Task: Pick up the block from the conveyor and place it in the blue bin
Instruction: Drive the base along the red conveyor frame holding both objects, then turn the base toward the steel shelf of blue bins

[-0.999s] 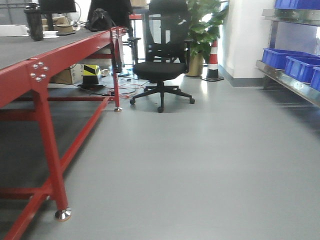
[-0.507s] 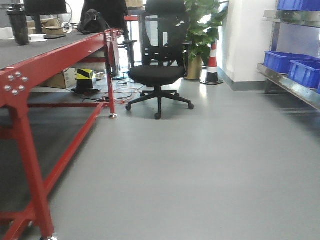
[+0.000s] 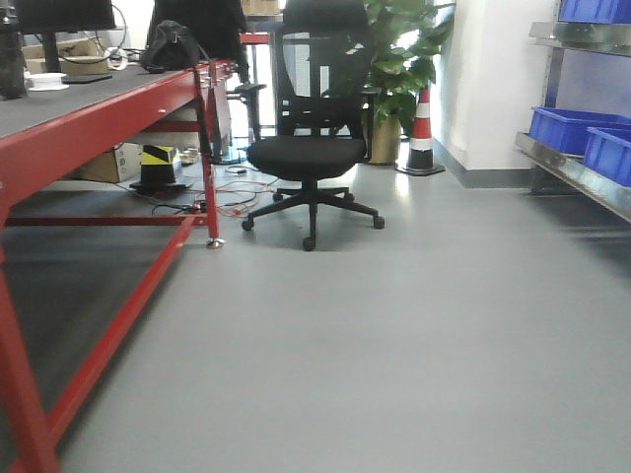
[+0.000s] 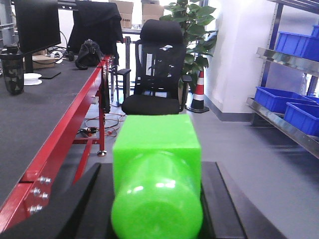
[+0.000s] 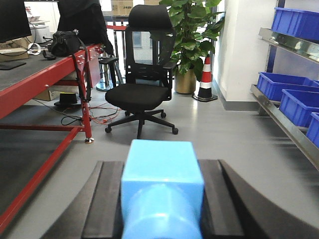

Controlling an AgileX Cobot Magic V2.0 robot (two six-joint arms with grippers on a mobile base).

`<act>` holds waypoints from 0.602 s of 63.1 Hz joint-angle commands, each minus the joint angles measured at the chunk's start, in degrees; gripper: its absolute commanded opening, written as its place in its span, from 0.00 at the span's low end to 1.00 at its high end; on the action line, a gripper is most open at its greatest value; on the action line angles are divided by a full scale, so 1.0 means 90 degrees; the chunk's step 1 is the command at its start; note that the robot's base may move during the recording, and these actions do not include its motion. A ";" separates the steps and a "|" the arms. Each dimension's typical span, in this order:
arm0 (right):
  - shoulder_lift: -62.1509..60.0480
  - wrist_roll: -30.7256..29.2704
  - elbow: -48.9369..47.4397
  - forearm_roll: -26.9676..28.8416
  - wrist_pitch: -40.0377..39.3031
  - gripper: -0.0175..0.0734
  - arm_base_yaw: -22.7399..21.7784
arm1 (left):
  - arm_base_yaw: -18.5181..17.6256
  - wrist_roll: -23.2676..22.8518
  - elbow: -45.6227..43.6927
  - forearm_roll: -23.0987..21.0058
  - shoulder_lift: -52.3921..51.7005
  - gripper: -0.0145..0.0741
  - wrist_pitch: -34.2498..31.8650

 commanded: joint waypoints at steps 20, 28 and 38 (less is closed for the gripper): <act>-0.0029 -0.0016 0.0004 -0.0037 -0.0160 0.01 -0.0005 | -0.0032 -0.0001 0.0011 0.0000 -0.0037 0.04 -0.0097; -0.0029 -0.0016 0.0004 -0.0037 -0.0160 0.01 -0.0005 | -0.0032 -0.0001 0.0011 0.0000 -0.0037 0.04 -0.0097; -0.0029 -0.0016 0.0004 -0.0037 -0.0160 0.01 -0.0005 | -0.0032 -0.0001 0.0011 0.0000 -0.0037 0.04 -0.0097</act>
